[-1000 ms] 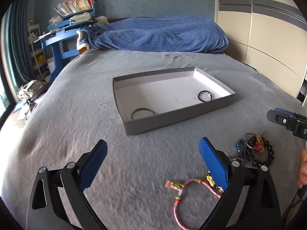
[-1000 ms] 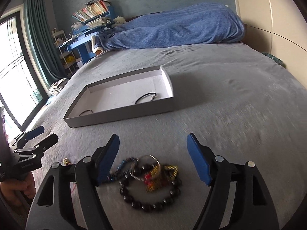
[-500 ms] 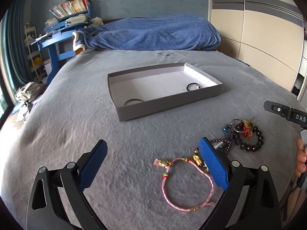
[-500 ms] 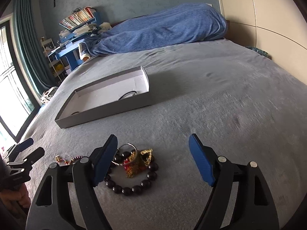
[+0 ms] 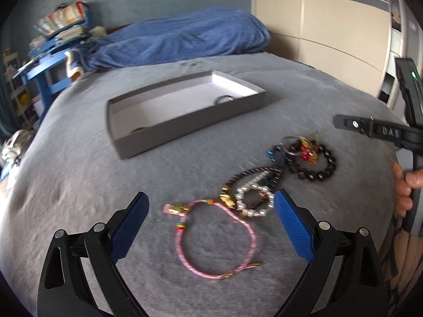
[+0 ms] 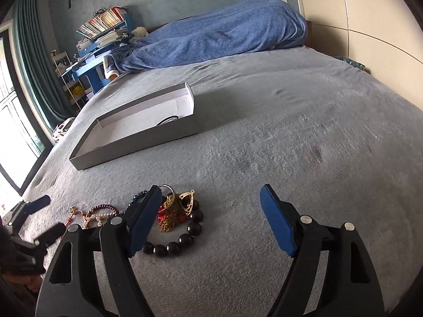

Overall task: Organize jewelry
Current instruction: 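Move both tools back over the jewelry row, then grasp the pearl circle brooch with the left tool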

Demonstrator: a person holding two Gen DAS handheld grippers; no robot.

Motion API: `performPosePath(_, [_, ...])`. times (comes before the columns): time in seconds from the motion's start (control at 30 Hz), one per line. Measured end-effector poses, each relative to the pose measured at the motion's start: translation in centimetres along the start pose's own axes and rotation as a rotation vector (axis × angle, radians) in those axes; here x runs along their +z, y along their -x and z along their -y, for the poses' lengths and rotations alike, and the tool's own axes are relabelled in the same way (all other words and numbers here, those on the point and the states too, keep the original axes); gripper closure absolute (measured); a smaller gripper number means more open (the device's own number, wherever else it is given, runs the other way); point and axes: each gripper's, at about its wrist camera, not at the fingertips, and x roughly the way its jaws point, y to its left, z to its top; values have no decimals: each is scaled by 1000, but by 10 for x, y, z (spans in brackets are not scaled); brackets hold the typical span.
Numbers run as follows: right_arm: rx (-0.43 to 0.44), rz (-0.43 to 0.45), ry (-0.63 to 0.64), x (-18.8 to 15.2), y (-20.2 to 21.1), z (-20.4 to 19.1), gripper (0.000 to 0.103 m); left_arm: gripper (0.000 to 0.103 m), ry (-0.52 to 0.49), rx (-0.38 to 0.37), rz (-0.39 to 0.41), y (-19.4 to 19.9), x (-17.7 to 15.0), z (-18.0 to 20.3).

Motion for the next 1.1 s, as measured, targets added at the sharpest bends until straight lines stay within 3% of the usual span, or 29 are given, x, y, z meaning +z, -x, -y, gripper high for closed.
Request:
performPosePath(0.3, [12, -13, 8, 0, -4, -1, 27, 24, -96, -53, -34, -24, 3, 29])
performPosePath(0.6, [11, -29, 20, -1, -8, -3, 27, 61, -115, -63, -103, -40, 2, 32])
performPosePath(0.9, [8, -33, 27, -1, -9, -3, 27, 62, -40, -110, -7, -9, 8, 17])
performPosePath(1.1, [20, -45, 60, -3, -12, -9, 27, 62, 33, -51, 20, 6, 17, -16])
